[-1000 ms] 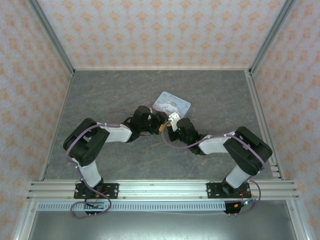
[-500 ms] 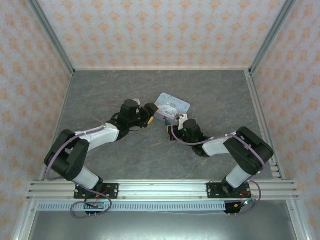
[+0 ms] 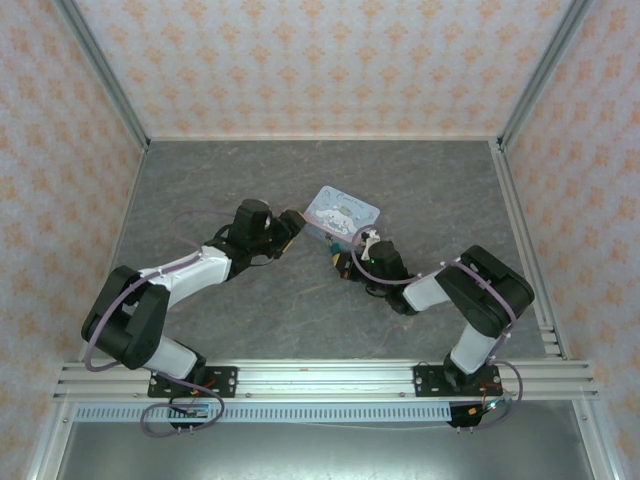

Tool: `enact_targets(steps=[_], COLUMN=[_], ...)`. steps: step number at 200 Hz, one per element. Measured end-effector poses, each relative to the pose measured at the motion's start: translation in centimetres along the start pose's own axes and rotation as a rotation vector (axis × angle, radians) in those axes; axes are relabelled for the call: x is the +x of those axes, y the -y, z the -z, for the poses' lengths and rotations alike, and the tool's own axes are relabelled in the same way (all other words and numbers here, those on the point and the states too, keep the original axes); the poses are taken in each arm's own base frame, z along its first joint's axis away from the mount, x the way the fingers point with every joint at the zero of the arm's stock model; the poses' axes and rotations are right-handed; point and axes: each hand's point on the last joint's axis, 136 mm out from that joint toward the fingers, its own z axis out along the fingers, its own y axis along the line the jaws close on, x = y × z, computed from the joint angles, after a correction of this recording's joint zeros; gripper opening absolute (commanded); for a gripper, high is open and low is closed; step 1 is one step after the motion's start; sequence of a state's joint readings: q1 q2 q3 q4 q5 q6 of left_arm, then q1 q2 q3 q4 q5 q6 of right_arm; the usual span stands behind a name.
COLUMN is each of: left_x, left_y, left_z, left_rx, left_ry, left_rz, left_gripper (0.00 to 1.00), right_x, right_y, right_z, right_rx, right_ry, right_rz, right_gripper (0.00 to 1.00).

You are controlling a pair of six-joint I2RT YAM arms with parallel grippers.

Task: Unlock the padlock with the key

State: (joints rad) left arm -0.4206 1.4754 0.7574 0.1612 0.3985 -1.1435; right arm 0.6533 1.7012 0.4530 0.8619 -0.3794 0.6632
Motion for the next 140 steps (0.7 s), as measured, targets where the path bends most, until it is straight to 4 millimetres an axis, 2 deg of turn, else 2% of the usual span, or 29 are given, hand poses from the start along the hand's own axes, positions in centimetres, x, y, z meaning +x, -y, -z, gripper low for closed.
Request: enact_targets(steps=[56,111,140], left_x=[-0.8,-1.2,-1.9], left_y=[-0.6,-1.2,-0.9], left_z=[0.3,0.4,0.2], left_rx=[-0.021,-0.040,-0.066], left_ry=[0.018,0.023,0.020], left_rz=[-0.001,-0.010,-0.049], left_gripper=[0.72,0.72,0.72], right_x=[-0.7,-0.3,-1.1], right_y=[0.5,1.8,1.4], right_z=[0.1,0.3,1.7], right_rx=[0.002,0.054,0.088], right_ry=[0.006,-0.018,0.006], right_rz=[-0.074,-0.082,-0.045], right_gripper=[0.00,0.28,0.43])
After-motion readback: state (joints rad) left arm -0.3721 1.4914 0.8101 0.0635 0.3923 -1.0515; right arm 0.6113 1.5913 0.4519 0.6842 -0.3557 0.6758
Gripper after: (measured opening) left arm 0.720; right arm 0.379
